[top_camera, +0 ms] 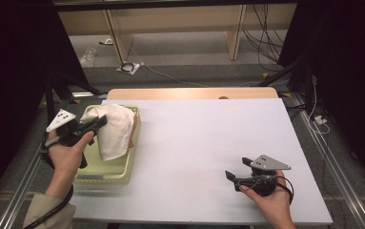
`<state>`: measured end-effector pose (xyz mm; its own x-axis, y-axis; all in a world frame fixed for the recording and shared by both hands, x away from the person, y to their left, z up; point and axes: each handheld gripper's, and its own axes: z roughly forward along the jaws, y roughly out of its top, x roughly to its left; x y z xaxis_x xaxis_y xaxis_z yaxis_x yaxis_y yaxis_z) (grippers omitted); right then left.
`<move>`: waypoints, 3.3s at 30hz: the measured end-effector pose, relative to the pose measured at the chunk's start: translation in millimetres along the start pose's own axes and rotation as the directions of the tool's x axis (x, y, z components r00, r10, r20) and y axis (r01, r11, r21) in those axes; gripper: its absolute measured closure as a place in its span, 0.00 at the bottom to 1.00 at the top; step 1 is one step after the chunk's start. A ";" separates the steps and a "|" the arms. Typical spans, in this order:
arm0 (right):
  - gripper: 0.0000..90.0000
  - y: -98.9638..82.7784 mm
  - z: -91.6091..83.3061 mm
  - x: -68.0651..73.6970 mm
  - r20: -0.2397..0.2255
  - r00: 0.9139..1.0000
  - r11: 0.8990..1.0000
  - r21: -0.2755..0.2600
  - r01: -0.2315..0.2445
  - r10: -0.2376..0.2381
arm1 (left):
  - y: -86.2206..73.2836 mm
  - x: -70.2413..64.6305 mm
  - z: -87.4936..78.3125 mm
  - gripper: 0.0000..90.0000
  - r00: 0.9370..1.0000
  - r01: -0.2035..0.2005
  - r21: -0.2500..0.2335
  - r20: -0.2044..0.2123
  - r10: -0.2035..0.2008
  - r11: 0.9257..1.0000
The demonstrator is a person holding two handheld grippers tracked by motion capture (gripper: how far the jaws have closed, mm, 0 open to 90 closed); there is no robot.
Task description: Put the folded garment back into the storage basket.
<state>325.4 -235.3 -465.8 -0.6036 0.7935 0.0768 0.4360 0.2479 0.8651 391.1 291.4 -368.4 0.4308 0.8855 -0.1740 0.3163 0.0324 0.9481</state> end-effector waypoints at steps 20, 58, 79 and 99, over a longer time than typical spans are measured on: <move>0.22 -0.3 0.2 0.2 -0.002 1.000 1.000 0.004 -0.002 0.002 | -2.6 7.4 -2.6 0.94 1.000 0.010 0.005 -0.018 -0.010 1.000; 0.22 -0.3 -0.1 0.1 -0.001 1.000 1.000 0.002 -0.001 0.001 | -8.5 12.9 -1.8 0.94 0.999 0.012 0.028 -0.030 -0.011 1.000; 0.22 -0.2 -0.1 0.1 -0.001 1.000 1.000 0.002 -0.001 0.001 | -11.8 16.9 -1.8 0.94 0.999 0.016 0.051 -0.034 -0.014 0.999; 0.22 -0.1 0.3 0.2 -0.002 1.000 1.000 0.004 -0.002 0.002 | -14.9 21.4 -1.3 0.94 0.999 0.018 0.080 -0.034 -0.015 0.997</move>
<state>325.4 -235.1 -466.1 -0.6042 0.7929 0.0791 0.4395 0.2489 0.8631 394.6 310.5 -385.9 0.3973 0.9000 -0.1793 0.3908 0.0109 0.9204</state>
